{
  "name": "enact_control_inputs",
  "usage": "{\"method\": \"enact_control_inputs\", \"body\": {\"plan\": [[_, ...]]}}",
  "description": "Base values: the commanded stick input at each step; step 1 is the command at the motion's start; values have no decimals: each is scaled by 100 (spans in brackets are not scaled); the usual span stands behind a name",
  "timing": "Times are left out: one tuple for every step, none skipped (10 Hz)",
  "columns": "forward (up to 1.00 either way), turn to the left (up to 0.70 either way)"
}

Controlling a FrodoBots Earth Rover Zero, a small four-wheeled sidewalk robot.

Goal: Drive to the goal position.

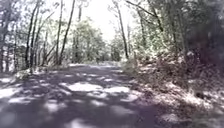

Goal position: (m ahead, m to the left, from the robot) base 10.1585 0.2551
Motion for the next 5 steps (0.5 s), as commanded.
{"method": "enact_control_inputs", "body": {"plan": [[45,0],[45,0],[45,0],[45,0],[45,0]]}}
